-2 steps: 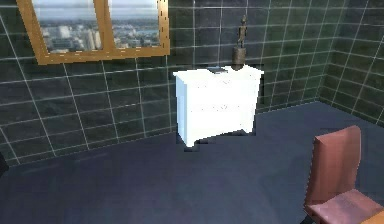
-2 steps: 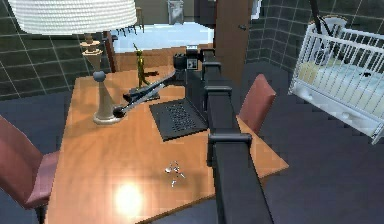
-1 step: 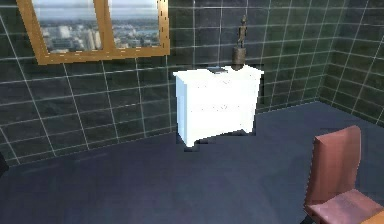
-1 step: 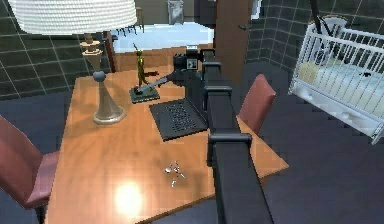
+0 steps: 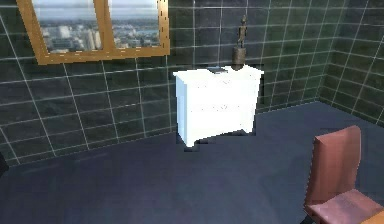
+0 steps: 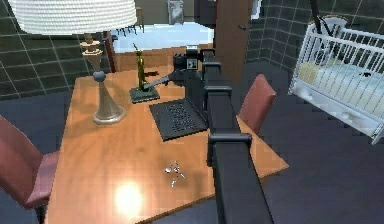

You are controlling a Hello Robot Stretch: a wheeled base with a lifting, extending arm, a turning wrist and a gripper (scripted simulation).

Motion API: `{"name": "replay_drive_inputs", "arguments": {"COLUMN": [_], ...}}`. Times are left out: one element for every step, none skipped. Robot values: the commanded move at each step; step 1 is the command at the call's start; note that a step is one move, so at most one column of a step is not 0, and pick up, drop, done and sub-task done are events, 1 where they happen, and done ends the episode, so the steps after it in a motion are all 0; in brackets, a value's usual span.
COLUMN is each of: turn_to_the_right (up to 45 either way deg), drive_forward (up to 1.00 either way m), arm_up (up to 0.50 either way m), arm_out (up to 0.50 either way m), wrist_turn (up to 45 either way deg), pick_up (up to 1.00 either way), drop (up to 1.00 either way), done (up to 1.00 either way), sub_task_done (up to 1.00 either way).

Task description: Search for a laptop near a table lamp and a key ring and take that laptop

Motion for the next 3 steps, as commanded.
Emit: {"name": "replay_drive_inputs", "arguments": {"turn_to_the_right": [0.0, 0.0, 0.0], "drive_forward": [0.0, 0.0, 0.0], "arm_up": [-0.3, 0.0, 0.1], "arm_out": [0.0, 0.0, 0.0], "wrist_turn": [0.0, 0.0, 0.0], "pick_up": [0.0, 1.0, 0.0], "drop": [0.0, 0.0, 0.0], "done": [0.0, 0.0, 0.0], "sub_task_done": [0.0, 0.0, 0.0]}}
